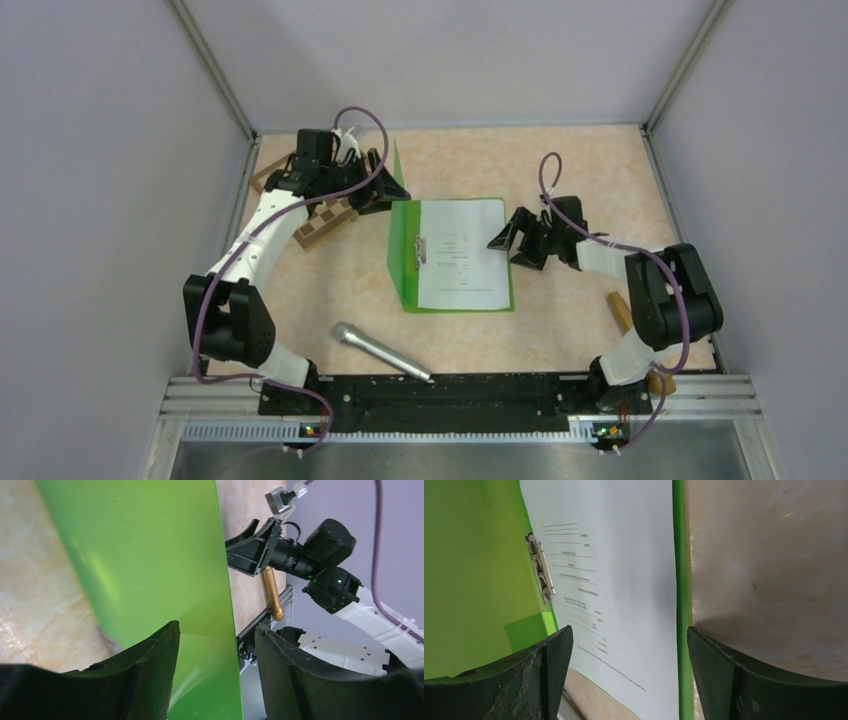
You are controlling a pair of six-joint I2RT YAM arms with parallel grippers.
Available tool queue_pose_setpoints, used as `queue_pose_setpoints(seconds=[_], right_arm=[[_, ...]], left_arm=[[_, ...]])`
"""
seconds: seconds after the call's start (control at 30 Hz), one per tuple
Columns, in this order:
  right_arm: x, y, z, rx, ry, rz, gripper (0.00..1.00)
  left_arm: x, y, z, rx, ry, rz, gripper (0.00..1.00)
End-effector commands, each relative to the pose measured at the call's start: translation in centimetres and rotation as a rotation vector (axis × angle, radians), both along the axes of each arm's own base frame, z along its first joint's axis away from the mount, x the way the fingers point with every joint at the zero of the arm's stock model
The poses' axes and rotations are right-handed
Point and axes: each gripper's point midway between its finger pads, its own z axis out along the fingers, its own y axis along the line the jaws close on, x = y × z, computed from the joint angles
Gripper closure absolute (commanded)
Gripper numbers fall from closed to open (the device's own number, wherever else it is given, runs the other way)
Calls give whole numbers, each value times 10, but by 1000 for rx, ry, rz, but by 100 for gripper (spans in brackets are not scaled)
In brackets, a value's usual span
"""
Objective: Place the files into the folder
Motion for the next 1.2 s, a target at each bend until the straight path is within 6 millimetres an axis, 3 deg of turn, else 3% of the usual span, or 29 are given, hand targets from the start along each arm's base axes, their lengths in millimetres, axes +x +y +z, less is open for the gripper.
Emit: queue_pose_setpoints(seconds=[0.0,0.6,0.7,0.83,0.97,1.07,1.17], right_arm=[[-29,10,-27,-5,121,-19,16],[-33,9,-36,-33,136,-15,16],[-29,6,-34,-70,133,-9,16],[-26,-5,-31,-152,141,-6,16],[-16,-42,-21,-341,154,-124,14],[-10,-93,1,-539,165,-290,11],[-7,-140,31,-679,164,-440,8]], left_arm=[[3,-23,41,-75,-117,-58,38],[-8,-46,22,-65,-69,-102,39],[-10,-58,12,-16,-69,-113,39],[-26,-92,-4,-10,-34,-186,40],[-38,-127,-23,81,-47,-239,42],[-48,-144,-7,59,-60,-304,42],[-44,-143,15,48,-130,-309,42]])
